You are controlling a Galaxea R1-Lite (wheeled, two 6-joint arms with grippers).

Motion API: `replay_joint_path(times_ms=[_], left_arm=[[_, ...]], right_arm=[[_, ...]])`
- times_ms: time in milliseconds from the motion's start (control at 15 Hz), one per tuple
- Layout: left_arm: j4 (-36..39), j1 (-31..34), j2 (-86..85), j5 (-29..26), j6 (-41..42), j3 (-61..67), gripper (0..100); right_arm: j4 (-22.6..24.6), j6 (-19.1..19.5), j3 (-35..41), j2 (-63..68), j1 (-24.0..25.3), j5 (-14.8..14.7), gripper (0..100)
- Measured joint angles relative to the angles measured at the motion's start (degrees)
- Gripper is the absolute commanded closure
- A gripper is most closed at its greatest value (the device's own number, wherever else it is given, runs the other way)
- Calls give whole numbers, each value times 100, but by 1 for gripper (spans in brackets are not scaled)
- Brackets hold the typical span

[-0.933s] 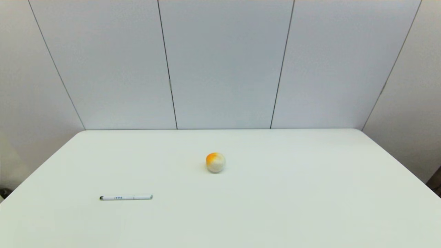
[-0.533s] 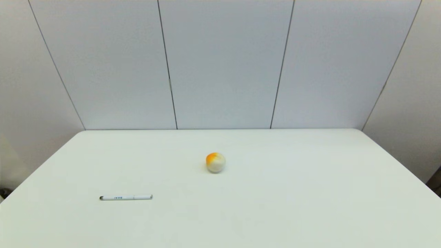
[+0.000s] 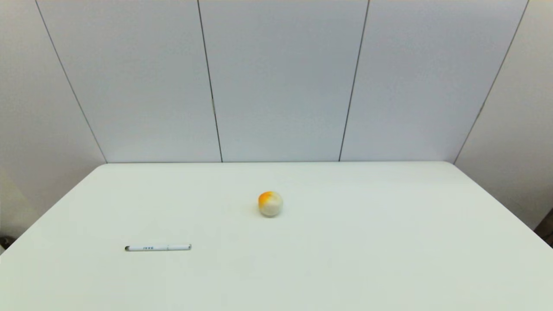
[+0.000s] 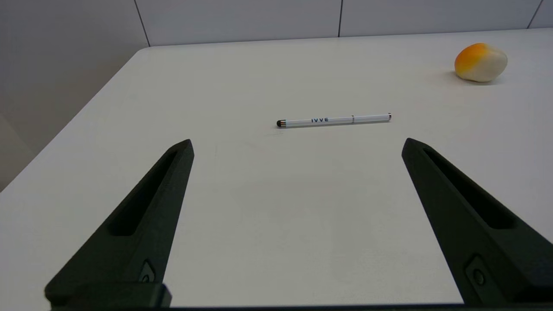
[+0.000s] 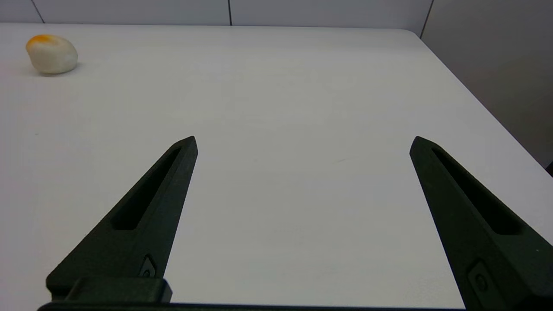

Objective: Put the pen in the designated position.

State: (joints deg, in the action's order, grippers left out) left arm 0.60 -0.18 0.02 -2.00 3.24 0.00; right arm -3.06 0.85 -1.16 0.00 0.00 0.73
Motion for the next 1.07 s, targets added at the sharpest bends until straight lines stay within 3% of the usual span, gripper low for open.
replay_joint_path(times_ms=[1067], left_arm=[[0, 0, 0, 5, -29, 0, 0]], right_arm=[[0, 0, -5, 0, 0, 0, 0]])
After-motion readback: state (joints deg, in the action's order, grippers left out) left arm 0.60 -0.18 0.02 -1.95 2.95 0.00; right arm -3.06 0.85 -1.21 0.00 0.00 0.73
